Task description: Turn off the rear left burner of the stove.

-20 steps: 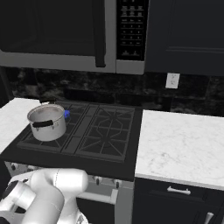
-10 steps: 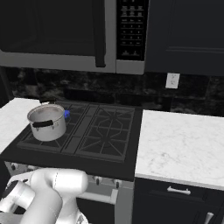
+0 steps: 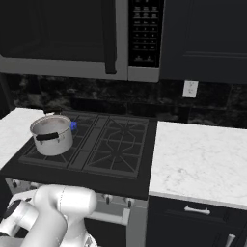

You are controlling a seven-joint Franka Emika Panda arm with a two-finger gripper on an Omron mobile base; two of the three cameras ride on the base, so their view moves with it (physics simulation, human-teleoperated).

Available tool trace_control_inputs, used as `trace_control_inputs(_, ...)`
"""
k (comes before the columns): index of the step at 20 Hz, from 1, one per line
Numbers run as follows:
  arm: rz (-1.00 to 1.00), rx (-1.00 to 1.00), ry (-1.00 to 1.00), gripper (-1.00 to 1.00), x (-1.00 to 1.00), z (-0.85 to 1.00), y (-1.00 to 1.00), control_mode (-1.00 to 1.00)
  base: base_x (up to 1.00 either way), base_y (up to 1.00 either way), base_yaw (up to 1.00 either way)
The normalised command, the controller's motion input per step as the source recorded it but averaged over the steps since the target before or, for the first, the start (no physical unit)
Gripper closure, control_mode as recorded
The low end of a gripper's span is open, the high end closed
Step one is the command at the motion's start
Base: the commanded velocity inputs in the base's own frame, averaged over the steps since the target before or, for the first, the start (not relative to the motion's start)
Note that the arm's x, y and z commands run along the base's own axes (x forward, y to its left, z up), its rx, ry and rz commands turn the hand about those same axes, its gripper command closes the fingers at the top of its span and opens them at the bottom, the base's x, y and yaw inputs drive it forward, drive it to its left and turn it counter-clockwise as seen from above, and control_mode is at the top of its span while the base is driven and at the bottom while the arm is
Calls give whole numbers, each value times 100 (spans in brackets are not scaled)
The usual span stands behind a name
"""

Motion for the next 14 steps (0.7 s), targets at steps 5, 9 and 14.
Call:
trace_control_inputs(5,0,0,-1,-100,6,0,0,-100,0,0,0)
trace_control_inputs(9,0,0,-3,-100,0,0,0,-100,0,0,0)
trace_control_inputs(14,0,0,-6,-100,1,11,0,-100,0,0,0)
